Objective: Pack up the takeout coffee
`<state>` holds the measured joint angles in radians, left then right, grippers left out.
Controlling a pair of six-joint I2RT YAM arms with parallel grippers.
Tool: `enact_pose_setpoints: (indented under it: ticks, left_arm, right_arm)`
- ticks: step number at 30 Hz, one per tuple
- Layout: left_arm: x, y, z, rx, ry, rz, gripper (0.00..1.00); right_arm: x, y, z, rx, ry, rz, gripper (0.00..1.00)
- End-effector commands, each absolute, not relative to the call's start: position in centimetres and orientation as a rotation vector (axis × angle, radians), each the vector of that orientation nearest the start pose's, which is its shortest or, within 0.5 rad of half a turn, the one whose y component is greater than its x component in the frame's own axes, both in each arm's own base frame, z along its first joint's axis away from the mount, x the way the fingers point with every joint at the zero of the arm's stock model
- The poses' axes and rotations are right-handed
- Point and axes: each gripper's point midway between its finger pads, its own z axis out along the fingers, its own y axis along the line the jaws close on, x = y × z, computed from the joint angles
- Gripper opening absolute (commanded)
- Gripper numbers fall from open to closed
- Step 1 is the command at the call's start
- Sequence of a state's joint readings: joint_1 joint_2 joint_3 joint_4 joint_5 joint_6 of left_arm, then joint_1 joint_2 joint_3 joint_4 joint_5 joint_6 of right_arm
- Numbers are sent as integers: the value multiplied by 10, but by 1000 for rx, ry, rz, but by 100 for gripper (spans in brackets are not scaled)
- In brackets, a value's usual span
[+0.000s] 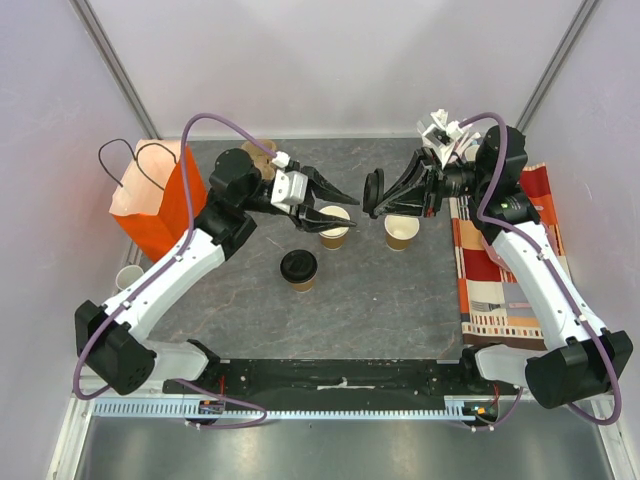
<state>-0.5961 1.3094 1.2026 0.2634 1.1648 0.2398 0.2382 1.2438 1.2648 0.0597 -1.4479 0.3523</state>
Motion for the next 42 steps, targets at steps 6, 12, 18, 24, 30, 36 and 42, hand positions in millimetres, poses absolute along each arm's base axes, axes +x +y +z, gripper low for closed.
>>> enact_pose_setpoints:
  ticks: [6,12,18,24,30,36,42]
  left_arm:
    - [226,-342,394,1243,986,-1227,45]
    - [244,-351,393,1220,1022,-1212,43]
    - [234,-352,396,1250,986,-1249,41]
    - [218,-345,402,1311,904,-1245,39]
    - [219,-346,402,1307,908,-1248,34]
    - [219,-347,403,1310,892,-1260,24]
    - [213,-345,404,1339,844,-1250,9]
  right_arm:
    - [223,235,413,-1146,1290,1412,0]
    - [223,235,413,-1149,1283,1411,0]
    - [228,236,406,-1136,1302,1419,0]
    - [236,238,399,-1116,1332,1436,0]
    - [240,239,399,-1108,1331,1432,0]
    - [242,239,397,-1090,1344,1431,0]
    - [248,240,389,-1064,1369,1435,0]
